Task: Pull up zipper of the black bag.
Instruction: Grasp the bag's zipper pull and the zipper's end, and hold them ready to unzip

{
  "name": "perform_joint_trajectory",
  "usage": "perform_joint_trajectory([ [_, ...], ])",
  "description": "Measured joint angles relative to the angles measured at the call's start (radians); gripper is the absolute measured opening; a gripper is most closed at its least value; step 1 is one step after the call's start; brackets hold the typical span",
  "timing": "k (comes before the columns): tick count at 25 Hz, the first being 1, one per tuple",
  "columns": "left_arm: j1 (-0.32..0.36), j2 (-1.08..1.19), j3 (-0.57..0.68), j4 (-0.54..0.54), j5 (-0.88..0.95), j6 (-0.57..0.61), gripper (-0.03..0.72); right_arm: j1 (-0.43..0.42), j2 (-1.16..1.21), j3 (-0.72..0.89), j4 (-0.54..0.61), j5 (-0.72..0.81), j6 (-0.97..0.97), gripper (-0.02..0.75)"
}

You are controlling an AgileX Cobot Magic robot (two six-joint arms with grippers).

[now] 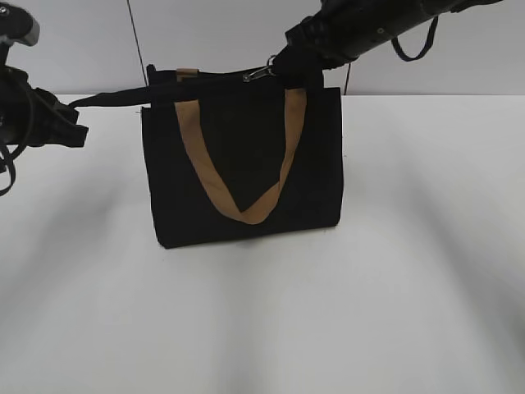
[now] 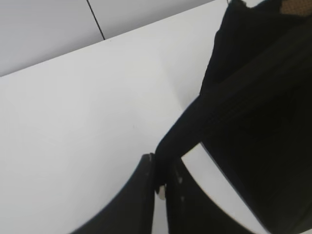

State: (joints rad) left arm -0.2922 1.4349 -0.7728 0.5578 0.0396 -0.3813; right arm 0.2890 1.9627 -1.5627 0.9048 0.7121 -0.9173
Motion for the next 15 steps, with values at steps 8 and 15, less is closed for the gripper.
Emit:
perform_joint_trajectory([
  [8, 0.0, 0.0, 0.0, 0.0, 0.005, 0.0, 0.026, -0.063, -0.03, 0.0, -0.048, 0.04, 0.014, -0.015],
  [15, 0.0, 0.0, 0.0, 0.0, 0.008, 0.0, 0.026, -0.067, -0.03, 0.0, -0.137, 0.046, 0.027, -0.015],
])
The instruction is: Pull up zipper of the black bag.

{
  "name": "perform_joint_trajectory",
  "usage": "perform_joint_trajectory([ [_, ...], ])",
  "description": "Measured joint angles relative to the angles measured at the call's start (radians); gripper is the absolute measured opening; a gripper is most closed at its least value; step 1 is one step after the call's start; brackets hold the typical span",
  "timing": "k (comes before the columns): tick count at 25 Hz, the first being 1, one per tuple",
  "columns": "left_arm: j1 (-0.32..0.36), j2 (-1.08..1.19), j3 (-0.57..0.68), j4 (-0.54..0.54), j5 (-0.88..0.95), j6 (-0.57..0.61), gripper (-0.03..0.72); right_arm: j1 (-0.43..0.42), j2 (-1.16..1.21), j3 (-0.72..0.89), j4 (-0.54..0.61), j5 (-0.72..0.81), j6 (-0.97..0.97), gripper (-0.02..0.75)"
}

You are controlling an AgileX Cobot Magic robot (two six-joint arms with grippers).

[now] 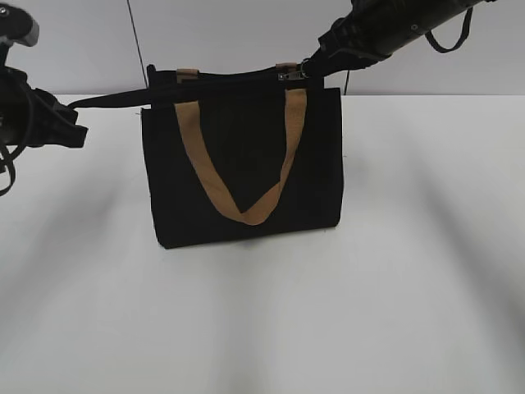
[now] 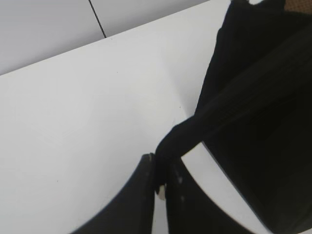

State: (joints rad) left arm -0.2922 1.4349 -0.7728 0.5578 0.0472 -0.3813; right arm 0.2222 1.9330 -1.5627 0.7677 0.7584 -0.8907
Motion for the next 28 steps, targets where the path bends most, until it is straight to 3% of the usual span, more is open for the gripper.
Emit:
perform_joint_trajectory([
  [8, 0.0, 0.0, 0.0, -0.042, 0.007, 0.0, 0.028, 0.0, -0.004, 0.0, 0.004, 0.006, 0.01, 0.012],
  [11, 0.0, 0.0, 0.0, -0.108, 0.037, 0.0, 0.078, -0.003, -0.024, 0.0, 0.004, 0.025, 0.01, 0.149],
  [14, 0.0, 0.0, 0.0, -0.162, 0.083, 0.0, 0.225, -0.004, -0.056, 0.0, 0.004, 0.043, 0.01, 0.344],
  [18, 0.001, 0.0, 0.0, -0.252, 0.135, 0.0, 0.41, -0.004, -0.084, -0.002, 0.005, 0.077, 0.027, 0.515],
  [23, -0.009, -0.026, 0.0, -0.325, 0.239, 0.0, 0.454, -0.004, -0.085, -0.002, 0.004, 0.158, 0.085, 0.552],
  [28, -0.066, -0.11, 0.0, -0.348, 0.364, 0.0, 0.455, -0.004, -0.09, -0.002, -0.003, 0.251, 0.178, 0.555],
])
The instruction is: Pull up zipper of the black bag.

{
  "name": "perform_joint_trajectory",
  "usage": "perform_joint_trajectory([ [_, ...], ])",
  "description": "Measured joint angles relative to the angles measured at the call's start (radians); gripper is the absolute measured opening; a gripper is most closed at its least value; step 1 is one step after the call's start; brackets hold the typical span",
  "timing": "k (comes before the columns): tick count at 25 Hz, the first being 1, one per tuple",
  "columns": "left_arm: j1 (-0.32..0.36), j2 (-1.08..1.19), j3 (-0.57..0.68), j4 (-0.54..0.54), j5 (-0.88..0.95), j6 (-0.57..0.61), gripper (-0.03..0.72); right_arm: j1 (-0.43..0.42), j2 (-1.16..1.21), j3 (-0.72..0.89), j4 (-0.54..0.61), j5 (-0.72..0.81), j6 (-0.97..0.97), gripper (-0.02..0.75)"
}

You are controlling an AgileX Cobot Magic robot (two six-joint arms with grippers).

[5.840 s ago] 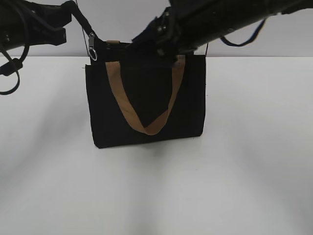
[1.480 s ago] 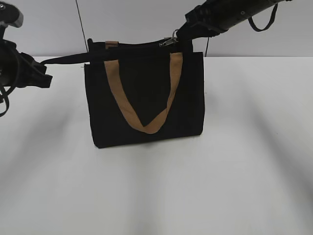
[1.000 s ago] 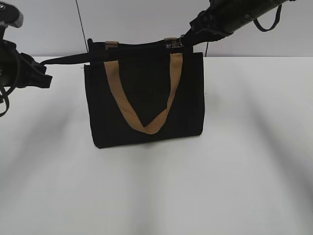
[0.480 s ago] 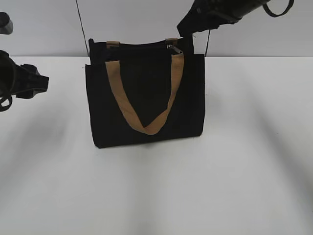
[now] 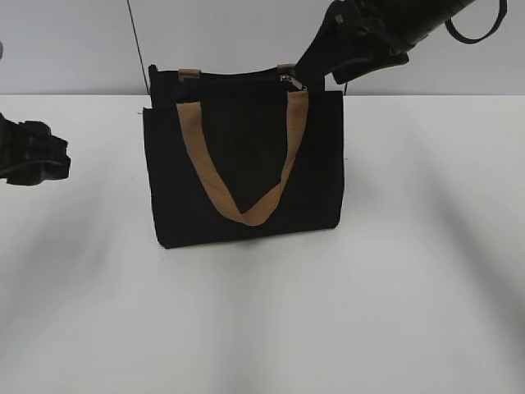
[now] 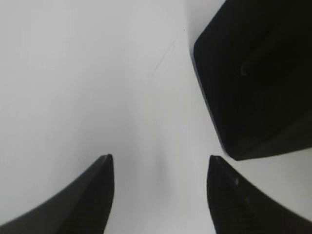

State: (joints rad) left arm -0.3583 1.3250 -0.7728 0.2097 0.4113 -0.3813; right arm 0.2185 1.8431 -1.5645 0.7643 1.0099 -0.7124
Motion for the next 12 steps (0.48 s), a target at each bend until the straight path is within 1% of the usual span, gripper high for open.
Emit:
perform_joint_trajectory([
  [7, -0.091, -0.155, 0.0, -0.014, 0.169, 0.0, 0.455, 0.0, -0.09, 0.0, -0.06, 0.041, 0.079, 0.555],
  [10, -0.107, -0.247, 0.0, -0.015, 0.227, 0.0, 0.455, 0.0, -0.145, 0.0, -0.093, 0.075, 0.1, 0.555],
  [12, -0.108, -0.307, 0.0, -0.015, 0.278, 0.0, 0.455, 0.0, -0.171, 0.0, -0.111, 0.127, 0.119, 0.555],
])
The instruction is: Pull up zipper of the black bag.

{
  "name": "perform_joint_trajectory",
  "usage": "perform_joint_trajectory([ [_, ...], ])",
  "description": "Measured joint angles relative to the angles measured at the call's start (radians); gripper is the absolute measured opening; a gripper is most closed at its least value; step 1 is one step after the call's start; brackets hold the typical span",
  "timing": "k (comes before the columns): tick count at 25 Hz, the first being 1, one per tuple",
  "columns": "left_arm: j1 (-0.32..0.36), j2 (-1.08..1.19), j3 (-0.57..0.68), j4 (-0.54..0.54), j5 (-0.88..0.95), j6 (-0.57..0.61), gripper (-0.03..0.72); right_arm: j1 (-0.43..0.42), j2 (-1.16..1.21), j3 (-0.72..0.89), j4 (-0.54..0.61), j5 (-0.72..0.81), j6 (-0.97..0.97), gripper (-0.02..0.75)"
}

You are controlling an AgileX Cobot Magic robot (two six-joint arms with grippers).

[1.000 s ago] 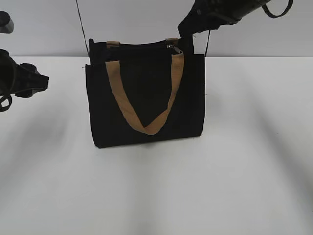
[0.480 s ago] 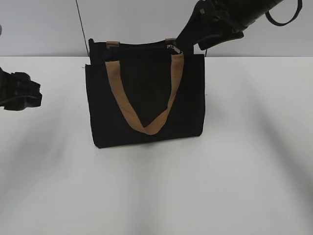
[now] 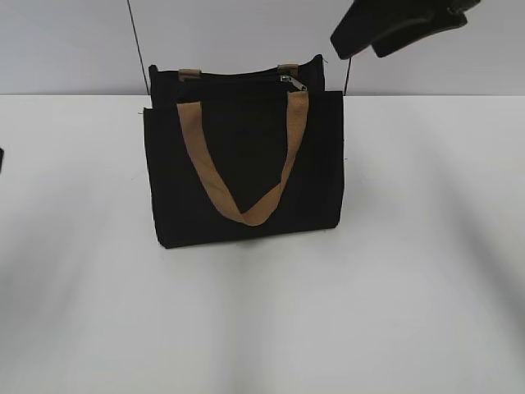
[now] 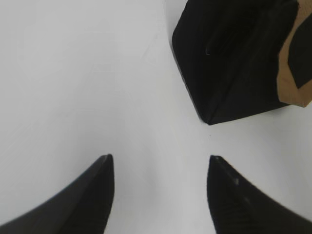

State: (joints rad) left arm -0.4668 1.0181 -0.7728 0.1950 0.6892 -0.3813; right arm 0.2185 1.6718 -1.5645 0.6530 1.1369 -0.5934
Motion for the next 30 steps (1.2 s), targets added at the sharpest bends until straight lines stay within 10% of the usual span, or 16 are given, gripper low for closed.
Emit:
perform_joint_trajectory([
  [12, 0.0, -0.444, 0.045, 0.003, 0.311, 0.007, 0.455, 0.0, -0.135, 0.052, -0.034, 0.074, 0.068, 0.556],
  [30, -0.002, -0.776, 0.131, 0.003, 0.459, 0.123, 0.455, 0.0, -0.897, 0.773, -0.187, -0.11, 0.164, 0.51],
])
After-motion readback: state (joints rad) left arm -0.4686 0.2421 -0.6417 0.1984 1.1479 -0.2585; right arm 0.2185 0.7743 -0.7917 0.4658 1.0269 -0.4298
